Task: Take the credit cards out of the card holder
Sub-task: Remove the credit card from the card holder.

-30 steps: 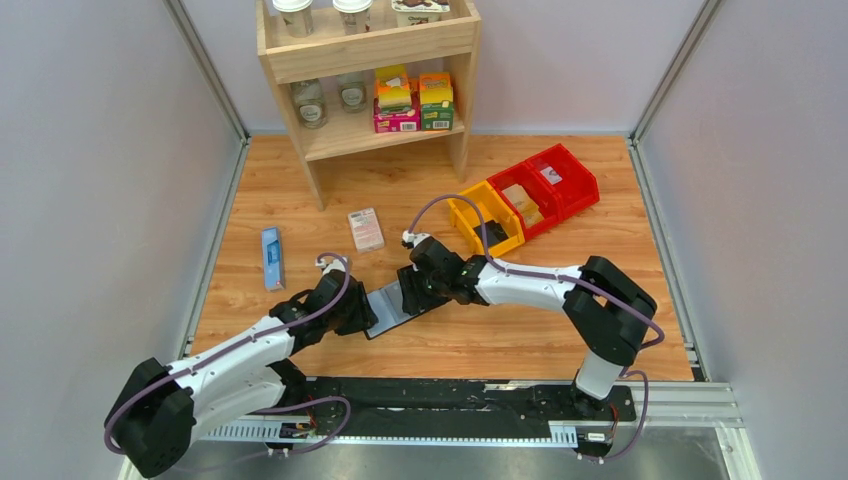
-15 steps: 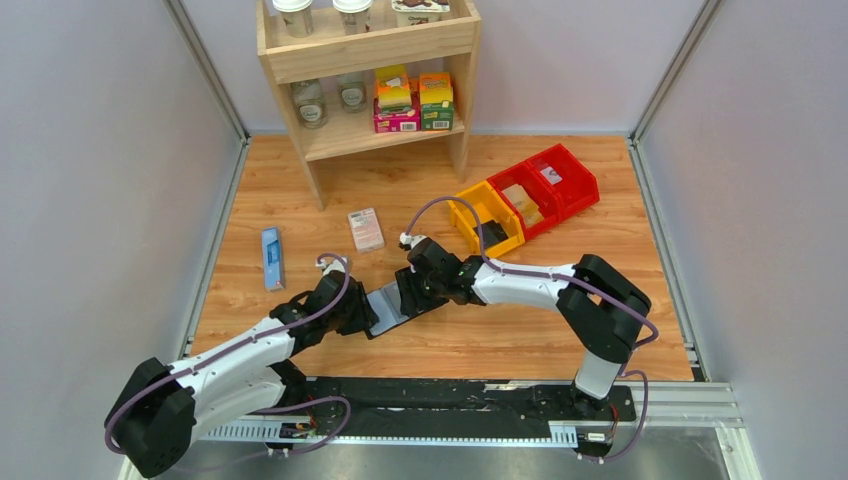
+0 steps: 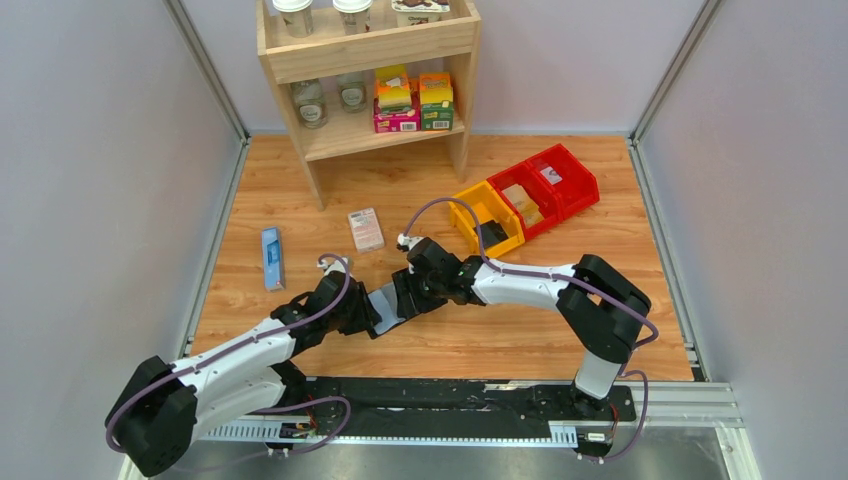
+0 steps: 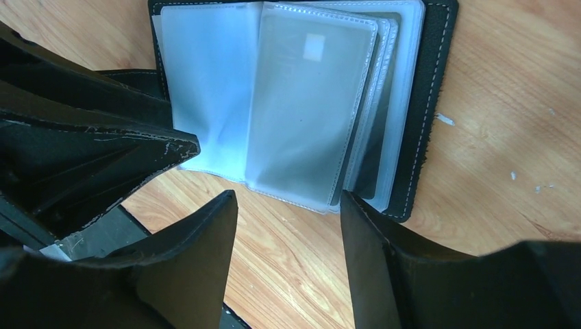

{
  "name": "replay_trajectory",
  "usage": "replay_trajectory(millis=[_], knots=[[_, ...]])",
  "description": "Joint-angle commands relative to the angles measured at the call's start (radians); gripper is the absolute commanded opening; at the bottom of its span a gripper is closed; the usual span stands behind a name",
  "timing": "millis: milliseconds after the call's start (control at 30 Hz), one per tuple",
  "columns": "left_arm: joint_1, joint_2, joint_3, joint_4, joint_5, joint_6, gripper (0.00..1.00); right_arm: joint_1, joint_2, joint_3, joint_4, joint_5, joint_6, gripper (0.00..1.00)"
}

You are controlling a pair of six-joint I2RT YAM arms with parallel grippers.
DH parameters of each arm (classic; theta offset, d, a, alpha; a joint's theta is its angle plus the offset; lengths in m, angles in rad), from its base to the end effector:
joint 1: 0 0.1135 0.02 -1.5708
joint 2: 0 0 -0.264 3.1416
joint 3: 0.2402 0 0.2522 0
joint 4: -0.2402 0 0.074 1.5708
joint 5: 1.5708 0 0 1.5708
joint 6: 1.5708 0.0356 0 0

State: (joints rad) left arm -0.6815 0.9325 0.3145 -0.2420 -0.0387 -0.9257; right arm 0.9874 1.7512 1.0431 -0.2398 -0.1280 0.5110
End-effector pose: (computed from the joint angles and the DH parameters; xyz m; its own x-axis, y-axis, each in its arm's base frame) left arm 0.1318 -0.1051 0.1495 -0.8412 -0.3457 -0.4157 -0.1036 0.8577 -0.5037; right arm 0.1924 0.2998 0.1707 -0.8151 -0.3544 -0.4582 -0.5390 0.7539 0.3757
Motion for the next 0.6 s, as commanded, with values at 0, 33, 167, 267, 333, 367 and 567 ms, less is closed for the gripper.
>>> replay_trajectory(millis=[0,33,167,267,333,367,567], knots=[[-0.006,0.009,-0.015,0.035,0.033,-0.019,0.41,0.008,-0.01,0.049,0.06,-0.03,0.001,0.6],[-0.006,0.009,-0.015,0.036,0.033,-0.021,0.41,0.008,-0.007,0.052,0.059,-0.028,0.001,0.6],[-0.006,0.008,-0.017,0.041,0.033,-0.022,0.41,0.01,-0.007,0.064,0.047,-0.015,-0.006,0.64],[-0.006,0.009,-0.02,0.043,0.033,-0.025,0.41,0.008,-0.015,0.069,0.04,0.001,-0.017,0.66],[-0.006,0.008,-0.022,0.049,0.033,-0.027,0.41,0.008,-0.016,0.071,0.046,-0.015,-0.023,0.66],[-0.006,0.009,-0.022,0.053,0.033,-0.027,0.41,0.008,-0.015,0.074,0.046,-0.019,-0.023,0.66],[-0.006,0.002,-0.023,0.058,0.056,-0.033,0.41,0.008,0.001,0.071,0.079,-0.079,-0.029,0.63]])
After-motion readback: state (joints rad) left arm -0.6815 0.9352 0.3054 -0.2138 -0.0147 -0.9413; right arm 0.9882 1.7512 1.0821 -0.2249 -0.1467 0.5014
